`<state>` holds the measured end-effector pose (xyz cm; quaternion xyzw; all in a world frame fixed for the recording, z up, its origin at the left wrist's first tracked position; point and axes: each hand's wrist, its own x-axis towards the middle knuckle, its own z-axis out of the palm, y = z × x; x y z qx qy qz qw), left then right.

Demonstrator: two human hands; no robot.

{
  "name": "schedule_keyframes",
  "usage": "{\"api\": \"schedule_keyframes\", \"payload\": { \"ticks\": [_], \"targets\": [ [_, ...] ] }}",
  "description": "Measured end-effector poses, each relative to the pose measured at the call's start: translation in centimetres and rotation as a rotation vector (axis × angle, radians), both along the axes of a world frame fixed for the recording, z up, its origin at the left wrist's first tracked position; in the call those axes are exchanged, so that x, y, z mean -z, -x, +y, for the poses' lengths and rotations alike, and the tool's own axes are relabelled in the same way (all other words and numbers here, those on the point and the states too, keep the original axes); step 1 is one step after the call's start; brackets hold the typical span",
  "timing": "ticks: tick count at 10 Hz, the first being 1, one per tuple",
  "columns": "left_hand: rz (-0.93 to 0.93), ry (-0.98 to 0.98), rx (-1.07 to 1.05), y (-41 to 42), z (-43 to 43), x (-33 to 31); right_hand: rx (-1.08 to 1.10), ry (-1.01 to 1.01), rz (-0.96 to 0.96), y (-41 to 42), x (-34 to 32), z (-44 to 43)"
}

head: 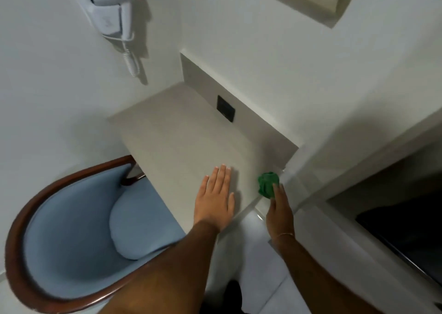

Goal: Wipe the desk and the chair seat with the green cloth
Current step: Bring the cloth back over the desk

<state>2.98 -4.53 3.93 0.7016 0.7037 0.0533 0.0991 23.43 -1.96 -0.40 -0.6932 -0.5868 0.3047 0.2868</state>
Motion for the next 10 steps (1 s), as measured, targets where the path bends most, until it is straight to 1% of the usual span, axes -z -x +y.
{"api": "schedule_keyframes", "payload": {
  "ticks": [1,2,4,5,6,7,8,9,10],
  "targets": [
    [-0.002,0.028,0.062,-2.2,0.3,1.3,0.12,0.088,0.037,-3.5,2.1,-2.0],
    [0.011,0.058,0.102,-3.4,0.0,2.3,0.317,0.169,0.114,-6.0,3.3,-3.4],
    [0.067,0.13,0.136,-3.7,-1.2,4.5,0.801,0.213,0.281,-9.5,4.7,-4.7],
    [0.106,0.155,0.131,-3.2,-1.7,5.1,0.806,0.183,0.292,-10.6,4.4,-3.5],
    [0.129,0.174,0.107,-2.6,-2.3,5.5,0.711,0.314,0.27,-10.3,5.0,-1.0],
    [0.137,0.174,0.084,-1.9,-3.0,5.9,0.54,0.498,0.163,-9.4,6.0,0.1],
    [0.136,0.199,0.067,-1.4,-3.7,6.2,0.395,0.502,-0.084,-8.4,5.9,-0.6],
    [0.118,0.183,0.027,-1.3,-4.0,5.9,0.144,0.385,-0.247,-6.6,5.9,-1.4],
    [0.104,0.151,-0.023,-1.1,-3.7,5.4,-0.035,0.264,-0.29,-3.1,5.1,-1.4]
  ]
}}
